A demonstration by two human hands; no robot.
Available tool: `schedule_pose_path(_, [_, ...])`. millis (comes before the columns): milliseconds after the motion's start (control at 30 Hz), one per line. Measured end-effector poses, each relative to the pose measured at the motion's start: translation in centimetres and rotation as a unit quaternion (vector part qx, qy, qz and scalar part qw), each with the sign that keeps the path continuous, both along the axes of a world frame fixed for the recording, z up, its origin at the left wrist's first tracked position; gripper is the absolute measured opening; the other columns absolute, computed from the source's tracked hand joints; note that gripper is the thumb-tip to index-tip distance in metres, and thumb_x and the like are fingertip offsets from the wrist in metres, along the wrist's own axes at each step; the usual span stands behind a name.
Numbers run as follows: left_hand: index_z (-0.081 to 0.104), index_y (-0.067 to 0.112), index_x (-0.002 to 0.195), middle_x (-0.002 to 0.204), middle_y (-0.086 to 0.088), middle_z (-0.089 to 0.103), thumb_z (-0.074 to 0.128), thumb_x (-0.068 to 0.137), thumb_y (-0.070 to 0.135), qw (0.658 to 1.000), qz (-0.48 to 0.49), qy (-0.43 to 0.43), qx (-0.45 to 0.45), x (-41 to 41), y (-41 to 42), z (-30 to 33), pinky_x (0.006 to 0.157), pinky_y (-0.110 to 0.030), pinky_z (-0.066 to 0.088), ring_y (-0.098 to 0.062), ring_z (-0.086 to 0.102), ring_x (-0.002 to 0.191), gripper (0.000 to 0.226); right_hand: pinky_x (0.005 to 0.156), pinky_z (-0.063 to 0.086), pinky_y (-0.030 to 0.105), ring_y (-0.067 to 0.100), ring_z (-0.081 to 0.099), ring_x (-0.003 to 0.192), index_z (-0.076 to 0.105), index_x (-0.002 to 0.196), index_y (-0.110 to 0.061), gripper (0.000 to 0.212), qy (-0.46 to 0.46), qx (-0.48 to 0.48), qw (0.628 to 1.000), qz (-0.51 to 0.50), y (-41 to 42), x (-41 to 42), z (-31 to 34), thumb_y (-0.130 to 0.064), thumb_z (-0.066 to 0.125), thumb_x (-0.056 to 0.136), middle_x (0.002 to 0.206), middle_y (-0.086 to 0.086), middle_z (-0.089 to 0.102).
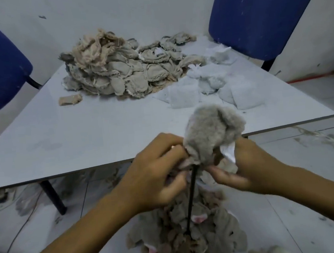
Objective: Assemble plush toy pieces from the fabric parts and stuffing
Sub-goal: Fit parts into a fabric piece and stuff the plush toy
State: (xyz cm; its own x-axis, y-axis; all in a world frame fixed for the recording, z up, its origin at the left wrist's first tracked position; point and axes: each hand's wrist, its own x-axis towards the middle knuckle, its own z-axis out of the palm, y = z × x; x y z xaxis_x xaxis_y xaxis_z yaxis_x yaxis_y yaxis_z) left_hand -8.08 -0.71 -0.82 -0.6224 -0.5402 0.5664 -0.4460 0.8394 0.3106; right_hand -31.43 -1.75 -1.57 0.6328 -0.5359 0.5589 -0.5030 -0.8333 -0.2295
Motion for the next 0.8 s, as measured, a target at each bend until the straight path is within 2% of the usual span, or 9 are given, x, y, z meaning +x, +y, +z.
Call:
schedule_pose_path(100, [0.057,0.013,0.088,0.091,0.007,0.056,0.066,0.085,0.011,0.988,-0.010,0.087,0.123,-0.1,-2.2,4.8,0.074,-0.020,0.044,-0.011,0.056,0.084,0.009,0.061,0.054,0.020,0.006,0.066,0.077,0.065,0.091,-0.012,0.022,-0.125,0.134,0.983,-0.018,-1.5,0.7,4.4,-0.033,0.070,0.091,0.086,-0.002,0.065])
schedule_pose_path(167, [0.062,0.010,0.093,0.089,0.006,0.062,0.068,0.084,0.013,0.958,-0.021,0.127,0.258,0.1,-3.7,6.8,0.072,-0.028,0.051,-0.014,0.062,0.084,0.012,0.062,0.057,0.026,0.011,0.069,0.076,0.065,0.091,-0.006,0.026,-0.192,0.230,0.954,-0.022,-2.8,1.2,6.2,-0.031,0.071,0.087,0.084,0.004,0.068])
schedule_pose_path(267, [0.059,0.009,0.102,0.091,0.000,0.065,0.075,0.076,0.018,0.920,-0.035,0.155,0.359,-0.4,-5.4,7.4,0.071,-0.029,0.054,-0.015,0.065,0.085,0.032,0.056,0.056,0.031,0.021,0.066,0.068,0.065,0.083,-0.004,0.013,-0.303,0.314,0.899,-0.034,-4.6,2.5,6.7,-0.015,0.070,0.090,0.078,0.010,0.066])
schedule_pose_path(333, [0.056,0.013,0.101,0.088,0.007,0.066,0.080,0.069,0.019,0.902,-0.018,0.187,0.389,-1.3,-6.1,6.7,0.068,-0.024,0.054,-0.010,0.065,0.082,0.041,0.058,0.057,0.038,0.024,0.066,0.069,0.067,0.085,-0.005,0.011,-0.353,0.365,0.860,-0.054,-5.5,3.5,6.5,-0.013,0.067,0.092,0.079,0.016,0.068])
schedule_pose_path(433, [0.062,0.020,0.086,0.075,0.012,0.066,0.074,0.071,0.016,0.874,0.016,0.288,0.391,-1.7,-7.2,5.9,0.061,-0.022,0.051,-0.006,0.063,0.071,0.019,0.059,0.059,0.029,0.022,0.070,0.075,0.071,0.094,-0.005,0.020,-0.395,0.518,0.758,0.016,-6.7,3.4,6.5,-0.024,0.069,0.089,0.089,0.018,0.071])
schedule_pose_path(500, [0.067,0.022,0.080,0.073,0.007,0.067,0.067,0.074,0.014,0.849,0.004,0.320,0.420,-1.2,-7.8,5.8,0.059,-0.023,0.050,-0.009,0.063,0.066,0.010,0.066,0.059,0.025,0.022,0.072,0.088,0.075,0.099,-0.008,0.022,-0.369,0.573,0.728,0.069,-7.1,2.4,6.8,-0.023,0.075,0.083,0.100,0.015,0.072])
schedule_pose_path(567, [0.066,0.017,0.083,0.073,-0.003,0.068,0.066,0.076,0.016,0.849,0.015,0.311,0.426,-0.8,-8.2,5.6,0.057,-0.024,0.049,-0.014,0.062,0.064,0.008,0.071,0.058,0.024,0.022,0.073,0.092,0.077,0.095,-0.014,0.019,-0.318,0.562,0.759,0.080,-7.2,1.7,6.7,-0.020,0.078,0.076,0.100,0.012,0.075])
schedule_pose_path(667, [0.061,0.010,0.087,0.074,-0.012,0.067,0.066,0.087,0.012,0.862,0.031,0.292,0.412,-0.9,-8.4,4.9,0.052,-0.023,0.046,-0.018,0.060,0.061,0.005,0.066,0.058,0.025,0.024,0.074,0.076,0.073,0.083,-0.010,0.014,-0.291,0.471,0.832,0.026,-6.9,2.2,5.8,-0.022,0.079,0.078,0.082,0.011,0.076])
schedule_pose_path(800, [0.060,0.010,0.081,0.075,-0.002,0.060,0.061,0.083,0.007,0.876,0.042,0.285,0.387,-1.7,-8.4,3.8,0.056,-0.018,0.041,-0.011,0.052,0.065,0.004,0.056,0.057,0.026,0.019,0.070,0.057,0.064,0.068,-0.004,0.020,-0.309,0.364,0.877,-0.047,-6.6,3.1,4.7,-0.005,0.072,0.086,0.060,0.006,0.070])
